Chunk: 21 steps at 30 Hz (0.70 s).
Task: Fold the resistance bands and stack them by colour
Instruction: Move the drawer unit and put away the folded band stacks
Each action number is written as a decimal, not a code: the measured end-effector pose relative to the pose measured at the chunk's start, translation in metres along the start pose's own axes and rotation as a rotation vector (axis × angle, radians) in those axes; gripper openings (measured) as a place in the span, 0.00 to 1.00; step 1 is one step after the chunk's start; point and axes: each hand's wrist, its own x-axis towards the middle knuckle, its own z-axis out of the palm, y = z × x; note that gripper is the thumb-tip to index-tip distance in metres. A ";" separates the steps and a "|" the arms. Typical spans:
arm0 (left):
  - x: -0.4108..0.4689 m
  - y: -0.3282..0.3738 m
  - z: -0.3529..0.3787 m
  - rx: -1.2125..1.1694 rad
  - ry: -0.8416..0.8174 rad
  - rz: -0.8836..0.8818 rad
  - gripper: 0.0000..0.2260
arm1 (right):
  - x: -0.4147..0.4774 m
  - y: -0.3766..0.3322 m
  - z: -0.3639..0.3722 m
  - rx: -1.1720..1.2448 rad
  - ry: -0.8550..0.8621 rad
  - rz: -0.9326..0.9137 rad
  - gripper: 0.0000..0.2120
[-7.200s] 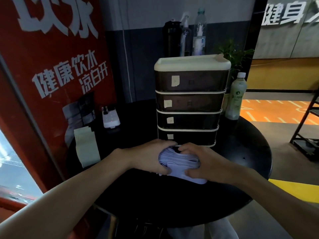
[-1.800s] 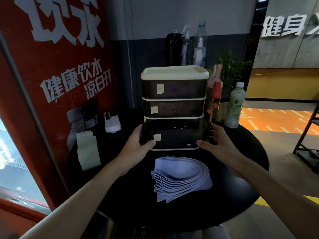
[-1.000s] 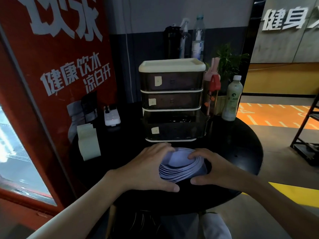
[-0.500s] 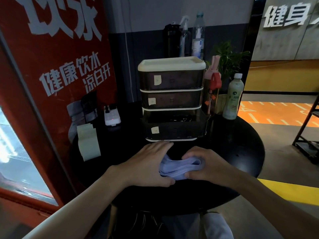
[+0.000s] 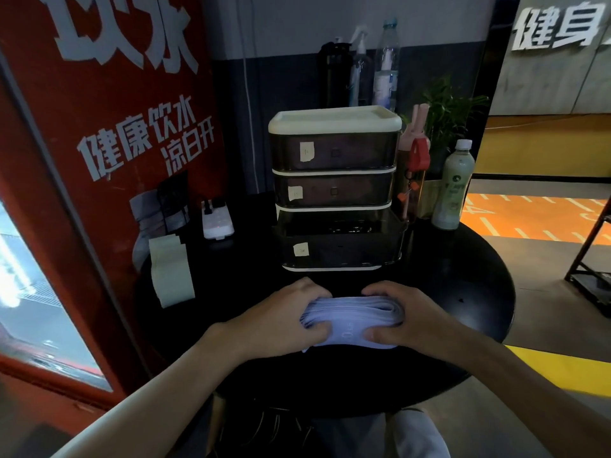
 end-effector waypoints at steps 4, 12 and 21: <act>0.003 -0.001 -0.005 -0.041 -0.034 0.022 0.16 | -0.001 -0.001 0.000 -0.037 0.032 -0.002 0.18; -0.009 -0.021 0.009 -0.156 0.095 0.005 0.23 | -0.002 0.003 0.000 -0.104 0.003 0.001 0.25; -0.010 -0.023 0.016 -0.243 0.143 -0.010 0.16 | -0.002 -0.002 -0.002 -0.091 -0.095 0.029 0.32</act>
